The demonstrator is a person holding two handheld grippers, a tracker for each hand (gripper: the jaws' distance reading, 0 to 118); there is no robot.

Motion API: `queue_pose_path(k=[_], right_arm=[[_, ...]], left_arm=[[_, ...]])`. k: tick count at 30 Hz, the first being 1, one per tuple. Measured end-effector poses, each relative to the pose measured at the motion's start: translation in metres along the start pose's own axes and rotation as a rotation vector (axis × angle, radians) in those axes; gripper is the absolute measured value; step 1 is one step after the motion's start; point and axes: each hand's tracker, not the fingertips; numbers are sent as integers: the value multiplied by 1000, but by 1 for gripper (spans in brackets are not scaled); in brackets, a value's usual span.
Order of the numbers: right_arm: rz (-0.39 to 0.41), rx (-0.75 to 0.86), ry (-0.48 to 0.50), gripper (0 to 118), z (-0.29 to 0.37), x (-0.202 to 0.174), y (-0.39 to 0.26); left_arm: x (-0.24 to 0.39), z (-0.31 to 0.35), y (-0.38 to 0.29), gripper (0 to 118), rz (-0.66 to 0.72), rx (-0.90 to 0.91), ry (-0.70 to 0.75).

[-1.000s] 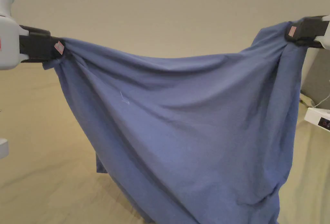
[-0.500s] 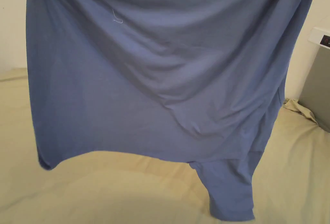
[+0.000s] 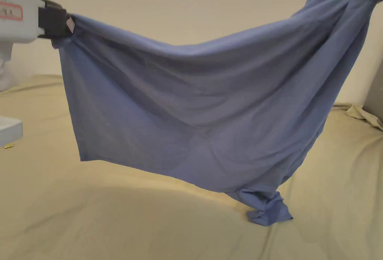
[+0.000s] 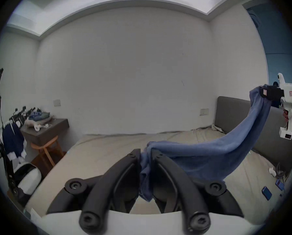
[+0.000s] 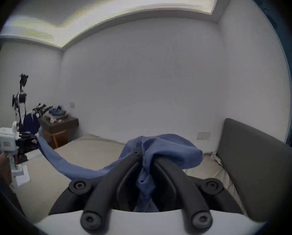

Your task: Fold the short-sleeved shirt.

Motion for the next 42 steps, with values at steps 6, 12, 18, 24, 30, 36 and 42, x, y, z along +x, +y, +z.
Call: queue_pose_path(k=[6, 12, 18, 24, 30, 36, 42], right_arm=[[-26, -71, 24, 5, 75, -4, -75], [-35, -132, 40, 5, 164, -14, -140], [-97, -247, 48, 5, 234, -35, -219], [-147, -394, 25, 5, 291, -62, -307], [-276, -523, -17, 5, 324, -55, -390], [-268, -550, -40, 46, 330, -54, -431], [-219, -512, -199, 106, 342, -52, -403]], left_arm=[[12, 61, -83, 12, 30, -39, -37], [20, 139, -156, 12, 88, -95, -87], [37, 200, -232, 12, 124, -207, -126], [48, 253, -306, 12, 136, -288, -149], [47, 286, -370, 12, 146, -378, -165], [45, 286, -398, 45, 165, -434, -153], [29, 308, -367, 104, 332, -350, -1]])
